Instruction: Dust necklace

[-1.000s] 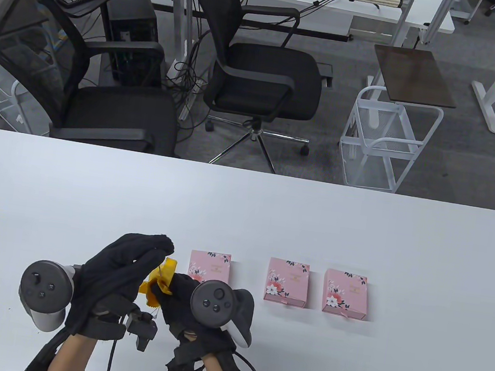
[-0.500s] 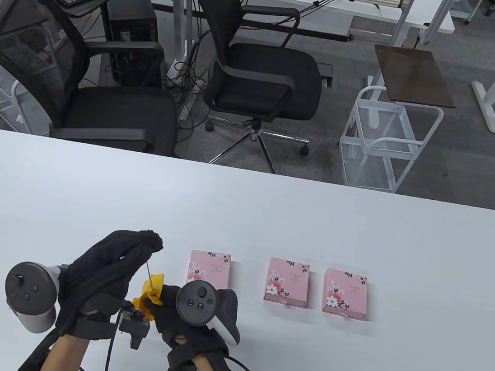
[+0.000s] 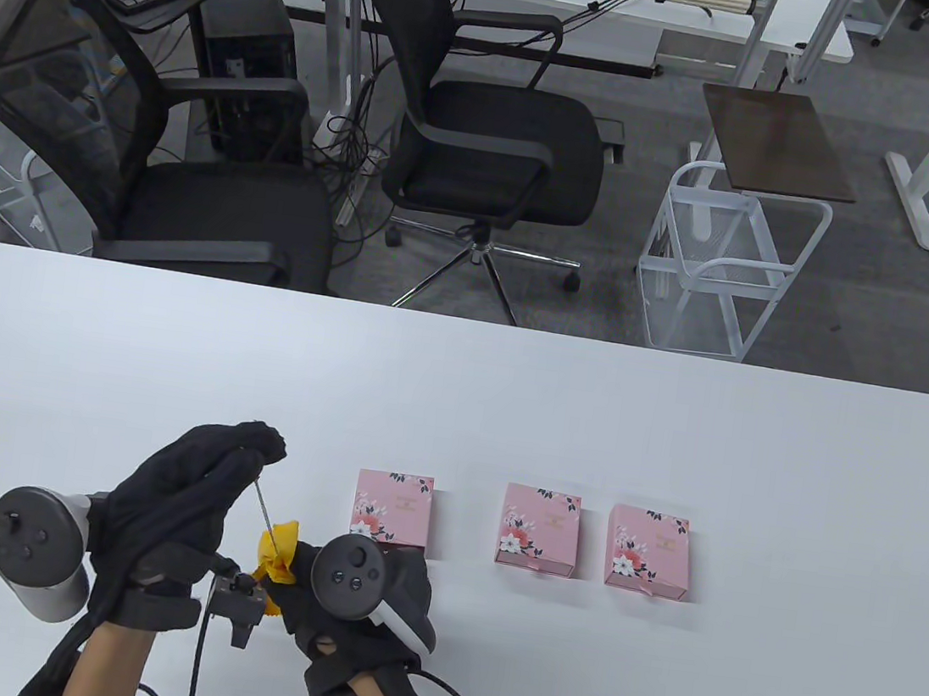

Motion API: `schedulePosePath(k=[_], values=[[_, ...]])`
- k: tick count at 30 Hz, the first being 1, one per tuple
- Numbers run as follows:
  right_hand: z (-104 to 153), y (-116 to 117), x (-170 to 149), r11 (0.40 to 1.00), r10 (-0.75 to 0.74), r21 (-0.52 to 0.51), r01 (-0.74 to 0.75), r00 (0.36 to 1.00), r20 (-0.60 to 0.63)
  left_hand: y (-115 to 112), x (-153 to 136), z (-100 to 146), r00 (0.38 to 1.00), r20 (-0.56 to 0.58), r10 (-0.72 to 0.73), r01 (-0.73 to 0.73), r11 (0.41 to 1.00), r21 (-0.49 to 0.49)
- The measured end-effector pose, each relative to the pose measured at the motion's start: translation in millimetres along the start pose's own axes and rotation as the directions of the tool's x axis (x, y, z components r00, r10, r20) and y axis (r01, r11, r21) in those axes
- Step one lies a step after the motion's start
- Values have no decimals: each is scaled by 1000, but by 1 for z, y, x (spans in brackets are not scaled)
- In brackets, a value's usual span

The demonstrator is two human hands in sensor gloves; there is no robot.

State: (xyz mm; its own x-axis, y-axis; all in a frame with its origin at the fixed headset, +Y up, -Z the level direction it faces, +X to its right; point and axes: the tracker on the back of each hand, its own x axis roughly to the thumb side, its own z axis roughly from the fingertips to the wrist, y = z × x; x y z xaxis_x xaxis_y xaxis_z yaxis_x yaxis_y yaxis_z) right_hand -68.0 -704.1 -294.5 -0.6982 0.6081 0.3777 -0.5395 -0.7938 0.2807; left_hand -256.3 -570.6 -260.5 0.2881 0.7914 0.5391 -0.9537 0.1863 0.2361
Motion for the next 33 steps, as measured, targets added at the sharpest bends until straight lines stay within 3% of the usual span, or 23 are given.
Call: schedulePosePath(k=[6, 21, 28, 33], values=[[0, 0, 2, 999, -5, 43, 5, 1000, -3, 1, 3, 1, 1000, 8, -14, 14, 1000, 1], [-1, 8, 5, 970, 178, 164, -177, 984, 9, 4, 7, 2, 1000, 4, 18, -18, 1000, 10], [5, -12, 1, 947, 288, 154, -283, 957, -15, 11, 12, 4, 999, 8, 39, -39, 999, 34], [22, -51, -22, 964, 264, 11, -264, 959, -103, 11, 14, 4, 999, 9, 43, -43, 999, 17]])
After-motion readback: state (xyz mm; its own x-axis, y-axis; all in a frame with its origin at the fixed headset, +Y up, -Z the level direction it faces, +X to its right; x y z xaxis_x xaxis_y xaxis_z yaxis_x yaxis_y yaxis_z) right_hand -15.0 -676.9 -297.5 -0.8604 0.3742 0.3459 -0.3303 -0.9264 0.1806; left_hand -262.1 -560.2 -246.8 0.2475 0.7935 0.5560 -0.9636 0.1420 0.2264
